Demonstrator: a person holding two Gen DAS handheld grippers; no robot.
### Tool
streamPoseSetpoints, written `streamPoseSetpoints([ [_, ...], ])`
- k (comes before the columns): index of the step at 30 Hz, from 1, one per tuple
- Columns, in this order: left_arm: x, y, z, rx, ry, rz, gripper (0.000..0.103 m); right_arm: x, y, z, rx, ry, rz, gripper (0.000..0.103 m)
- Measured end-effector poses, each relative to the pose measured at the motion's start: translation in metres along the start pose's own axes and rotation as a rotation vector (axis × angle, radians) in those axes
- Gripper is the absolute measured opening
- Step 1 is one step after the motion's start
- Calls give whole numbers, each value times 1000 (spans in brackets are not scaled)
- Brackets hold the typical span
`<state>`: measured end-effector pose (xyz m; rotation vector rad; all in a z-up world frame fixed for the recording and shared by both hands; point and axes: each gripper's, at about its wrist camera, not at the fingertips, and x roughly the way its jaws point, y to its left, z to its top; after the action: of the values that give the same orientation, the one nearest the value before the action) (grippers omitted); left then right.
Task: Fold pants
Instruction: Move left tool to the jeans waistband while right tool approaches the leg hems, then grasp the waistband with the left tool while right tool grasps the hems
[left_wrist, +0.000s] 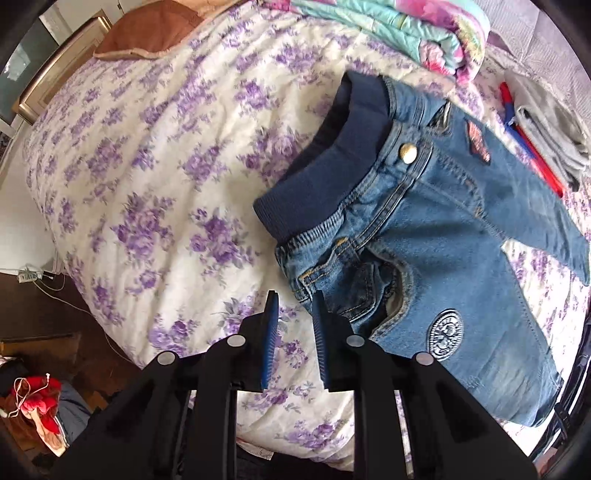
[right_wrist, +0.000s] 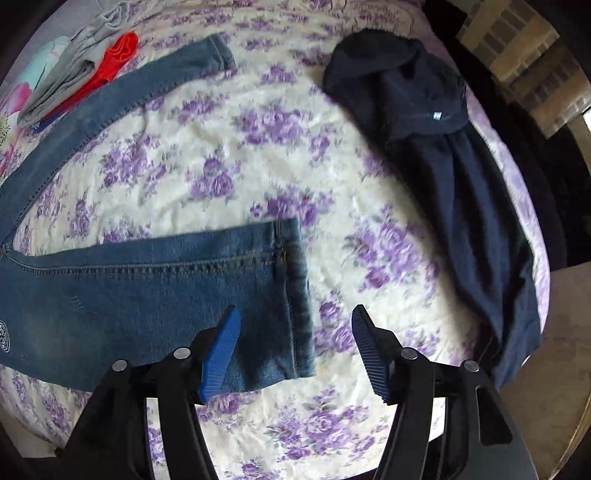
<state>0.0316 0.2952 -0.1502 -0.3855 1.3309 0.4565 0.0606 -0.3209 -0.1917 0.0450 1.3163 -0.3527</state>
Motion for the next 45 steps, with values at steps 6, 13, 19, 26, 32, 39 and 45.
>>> streamPoseSetpoints([
  [6, -40, -35, 78, 213, -128, -66, 76, -30, 28, 75, 43, -84, 210, 73],
  [13, 46, -109, 179, 409, 58, -156, 66, 1, 93, 168, 132, -55, 462, 73],
  [19, 125, -123, 191, 370, 172, -78, 43, 56, 70, 227, 178, -38, 287, 73],
  [26, 125, -131, 187, 395, 166, -47, 43, 118, 55, 245, 217, 86, 363, 31],
  [32, 123, -129, 182, 403, 145, -51, 43, 81, 45, 228, 243, 16, 277, 18],
  [39, 122, -133, 185, 430, 171, -25, 43, 105, 74, 217, 92, -31, 107, 39],
  [45, 52, -108, 208, 497, 87, -123, 64, 15, 71, 190, 29, -170, 128, 63],
])
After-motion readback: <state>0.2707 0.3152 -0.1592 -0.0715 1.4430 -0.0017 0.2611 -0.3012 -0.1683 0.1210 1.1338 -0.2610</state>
